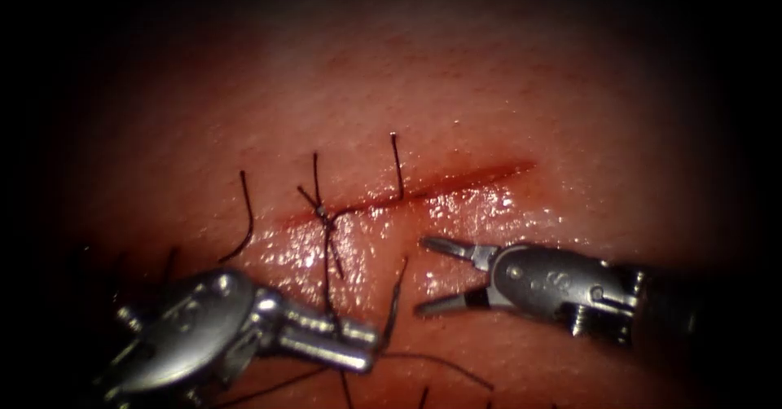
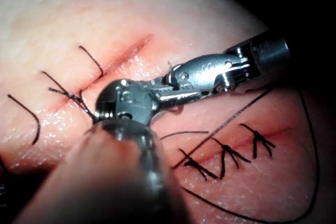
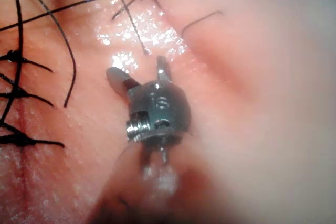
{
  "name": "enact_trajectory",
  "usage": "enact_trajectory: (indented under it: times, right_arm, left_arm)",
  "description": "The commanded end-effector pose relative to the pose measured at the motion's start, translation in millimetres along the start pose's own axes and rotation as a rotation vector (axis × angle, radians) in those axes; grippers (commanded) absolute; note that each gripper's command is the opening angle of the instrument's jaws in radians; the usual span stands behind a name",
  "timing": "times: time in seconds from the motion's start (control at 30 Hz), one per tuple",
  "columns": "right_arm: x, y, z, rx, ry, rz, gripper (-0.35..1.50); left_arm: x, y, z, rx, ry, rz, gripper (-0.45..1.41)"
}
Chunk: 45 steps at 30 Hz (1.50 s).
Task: Wound Closure
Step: Pull needle the rest of the way through tissue with left hand, then repeatedly grasp and pull suture through wound with right end-effector until short tail remains
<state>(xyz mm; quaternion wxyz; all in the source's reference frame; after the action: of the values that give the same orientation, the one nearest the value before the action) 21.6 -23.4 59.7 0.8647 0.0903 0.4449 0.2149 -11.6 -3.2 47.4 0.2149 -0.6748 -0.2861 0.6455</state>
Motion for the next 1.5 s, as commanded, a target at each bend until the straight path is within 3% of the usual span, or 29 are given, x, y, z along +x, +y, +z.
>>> enact_trajectory:
  times: [0.03, 0.13, 0.23, 0.3, 0.5, 0.63, 0.67, 0.77, 0.87, 1.1, 1.2, 1.43, 1.5]
  right_arm:
    - [0.1, 0.0, 0.9, 0.002, -0.001, -0.009, 0.81]
    - [-0.2, -0.2, 1.0, 0.0, 0.0, 0.0, 0.79]
    - [-0.4, -0.3, 1.1, -0.002, 0.0, 0.009, 0.79]
    - [-0.4, -0.3, 1.2, -0.003, 0.0, 0.021, 0.76]
    - [-0.5, -0.4, 1.2, -0.005, 0.001, 0.037, 0.74]
    - [-0.5, -0.5, 1.2, -0.007, 0.004, 0.062, 0.76]
    - [-0.3, -0.4, 1.1, -0.013, 0.02, 0.079, 0.89]
    - [0.5, -0.2, 0.9, -0.036, 0.063, 0.111, 1.13]
    - [2.1, 0.4, 0.6, -0.067, 0.078, 0.147, 1.16]
    - [3.8, 0.5, 1.5, -0.048, 0.091, 0.131, 0.89]
    - [3.8, 0.5, 2.1, -0.035, 0.092, 0.13, 0.62]
    - [4.3, 1.4, 3.1, -0.021, 0.094, 0.143, 0.3]
    - [4.3, 1.6, 3.2, -0.02, 0.095, 0.203, 0.1]
  left_arm:
    - [0.3, 0.6, 0.2, 0.037, -0.027, 0.123, -0.45]
    - [1.3, 2.6, -0.1, 0.082, -0.072, 0.318, -0.45]
    - [2.6, 4.5, -0.1, 0.186, -0.131, 0.512, -0.45]
    - [3.9, 5.9, -0.1, 0.238, -0.131, 0.646, -0.45]
    - [8.8, 8.8, -1.1, 0.341, -0.102, 0.872, -0.45]
    - [11.0, 9.7, -2.0, 0.354, -0.088, 0.901, -0.45]
    - [11.2, 9.9, -2.3, 0.355, -0.087, 0.9, -0.45]
    - [10.2, 9.7, -2.3, 0.352, -0.084, 0.908, -0.45]
    - [7.8, 8.8, -1.8, 0.334, -0.081, 0.872, -0.45]
    - [5.3, 8.1, -1.6, 0.322, -0.08, 0.825, -0.45]
    - [5.4, 8.2, -1.8, 0.321, -0.079, 0.818, -0.45]
    - [5.8, 9.1, -2.6, 0.315, -0.08, 0.817, -0.45]
    - [5.8, 9.2, -2.9, 0.312, -0.079, 0.818, -0.45]
